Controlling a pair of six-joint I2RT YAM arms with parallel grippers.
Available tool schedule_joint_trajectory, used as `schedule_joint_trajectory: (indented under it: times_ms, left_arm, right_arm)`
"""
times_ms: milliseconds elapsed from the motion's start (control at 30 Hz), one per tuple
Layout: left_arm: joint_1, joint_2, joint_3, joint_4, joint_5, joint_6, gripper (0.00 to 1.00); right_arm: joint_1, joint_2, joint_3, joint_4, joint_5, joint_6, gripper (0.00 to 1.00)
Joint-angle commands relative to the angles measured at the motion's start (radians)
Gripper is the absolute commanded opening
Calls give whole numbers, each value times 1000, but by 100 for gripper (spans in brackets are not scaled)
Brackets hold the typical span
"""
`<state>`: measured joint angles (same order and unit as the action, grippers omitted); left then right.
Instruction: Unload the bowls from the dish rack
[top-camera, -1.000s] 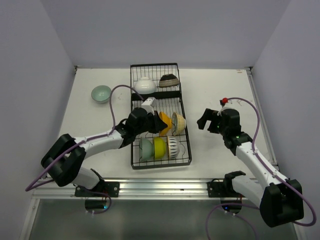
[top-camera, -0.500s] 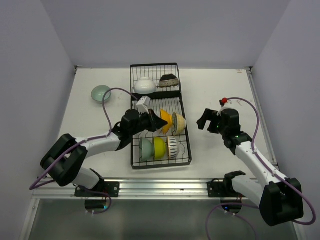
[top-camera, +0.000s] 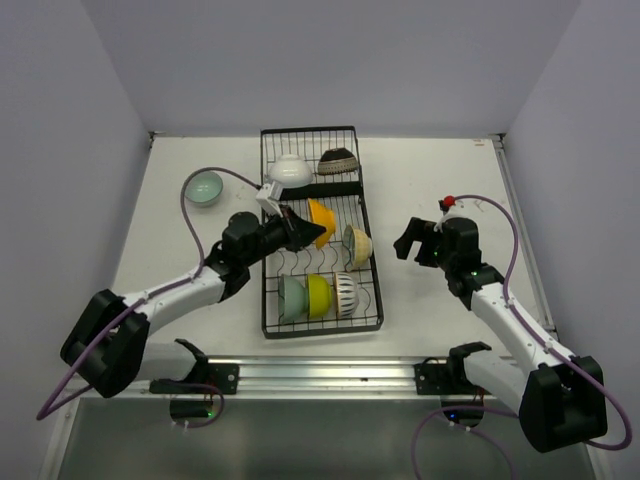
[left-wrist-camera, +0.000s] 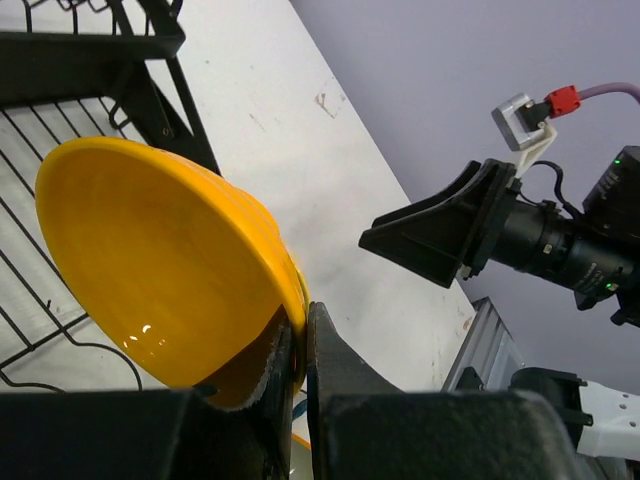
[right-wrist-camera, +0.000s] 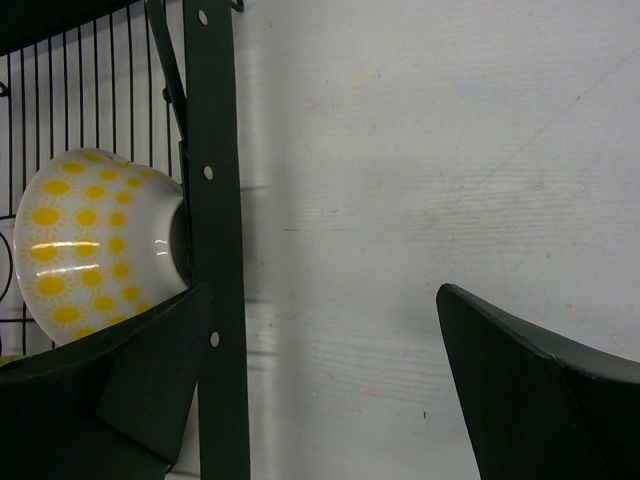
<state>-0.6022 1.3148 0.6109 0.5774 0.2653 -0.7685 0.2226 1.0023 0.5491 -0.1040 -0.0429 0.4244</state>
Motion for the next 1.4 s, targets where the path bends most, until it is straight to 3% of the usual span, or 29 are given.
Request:
schedule_joint_trajectory:
  times_ms: [0, 133, 233, 267, 300, 367, 500, 700, 800, 933, 1233, 1367]
  left_arm:
    - [10, -113, 75, -45, 29, 86, 0]
    - [30, -254, 124, -227, 16, 251, 0]
    - [44, -356, 216, -463, -125, 377, 0]
    - [44, -370, 246, -532, -256, 402, 0]
    - [54, -364, 326, -691, -326, 423, 0]
    - [73, -329, 392, -851, -481, 477, 0]
    - [171, -243, 496, -1011, -607, 511, 0]
    - [364, -77, 572, -1054, -561, 552, 0]
    - [404, 33, 622, -1062, -564, 574, 0]
    - [409, 199, 730, -1116, -623, 583, 0]
    - [440, 395, 961, -1157, -656, 640, 0]
    - [463, 451, 986, -1151, -641, 649, 0]
  right_arm:
    - [3, -4, 25, 20, 14, -16, 99]
    - [3, -5, 23, 21, 14, -16, 99]
    - [3, -5, 23, 23, 9, -15, 99]
    - [3, -4, 23, 23, 9, -15, 98]
    - [3, -4, 23, 21, 8, -13, 99]
    - [3, -2, 23, 24, 5, -15, 98]
    - [3, 1, 23, 26, -2, -15, 99]
    - [3, 1, 22, 26, -2, -15, 99]
    - [3, 4, 23, 27, -6, -12, 99]
    - [4, 10, 26, 26, -5, -15, 98]
    - [3, 22, 34, 20, -5, -16, 98]
    - [4, 39, 44, 13, -8, -19, 98]
